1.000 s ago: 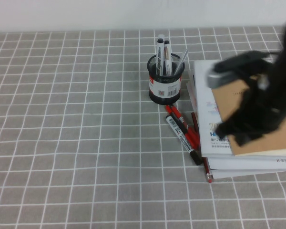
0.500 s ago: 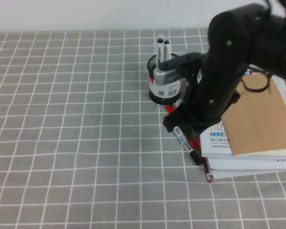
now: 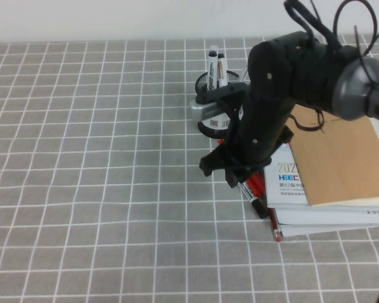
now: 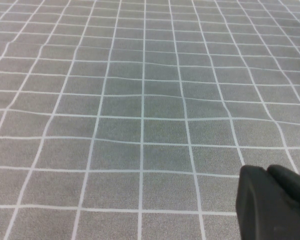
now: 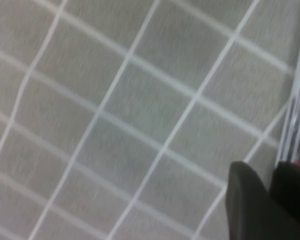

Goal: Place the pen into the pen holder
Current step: Pick up the pen on the table

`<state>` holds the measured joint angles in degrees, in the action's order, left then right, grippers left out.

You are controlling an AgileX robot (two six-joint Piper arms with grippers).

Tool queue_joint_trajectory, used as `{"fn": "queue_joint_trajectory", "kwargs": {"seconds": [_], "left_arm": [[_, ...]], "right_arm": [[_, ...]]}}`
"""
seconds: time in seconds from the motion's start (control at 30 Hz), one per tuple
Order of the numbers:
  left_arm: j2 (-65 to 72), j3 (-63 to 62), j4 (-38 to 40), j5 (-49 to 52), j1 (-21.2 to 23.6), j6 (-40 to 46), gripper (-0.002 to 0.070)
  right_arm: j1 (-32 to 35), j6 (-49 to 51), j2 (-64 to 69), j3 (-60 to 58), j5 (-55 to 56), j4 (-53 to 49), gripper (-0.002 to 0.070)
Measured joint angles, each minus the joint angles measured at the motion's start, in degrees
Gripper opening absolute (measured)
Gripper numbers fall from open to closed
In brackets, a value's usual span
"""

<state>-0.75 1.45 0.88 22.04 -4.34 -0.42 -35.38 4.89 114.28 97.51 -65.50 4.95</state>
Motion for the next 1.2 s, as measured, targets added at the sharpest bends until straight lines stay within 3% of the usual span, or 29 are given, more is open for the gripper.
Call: {"fn": "queue_joint_trajectory", "kwargs": {"seconds": [0.17,0.57,1.2], "left_arm": [[0.00,0.00,0.00,0.00,0.00,0.00,-0.0005],[0.00,0.00,0.00,0.00,0.00,0.00,-0.0005],[0.00,0.00,0.00,0.00,0.00,0.00,-0.0005]], "right_arm": [[0.00,0.00,3.42,3.17,0.34,-2.13,0.0109],[0.00,4.97,8.64,5.53,-4.03,-10.66,0.0114],[3.42,6.05,7.96,1.50,-2.91,-8.03,0.0113]]}}
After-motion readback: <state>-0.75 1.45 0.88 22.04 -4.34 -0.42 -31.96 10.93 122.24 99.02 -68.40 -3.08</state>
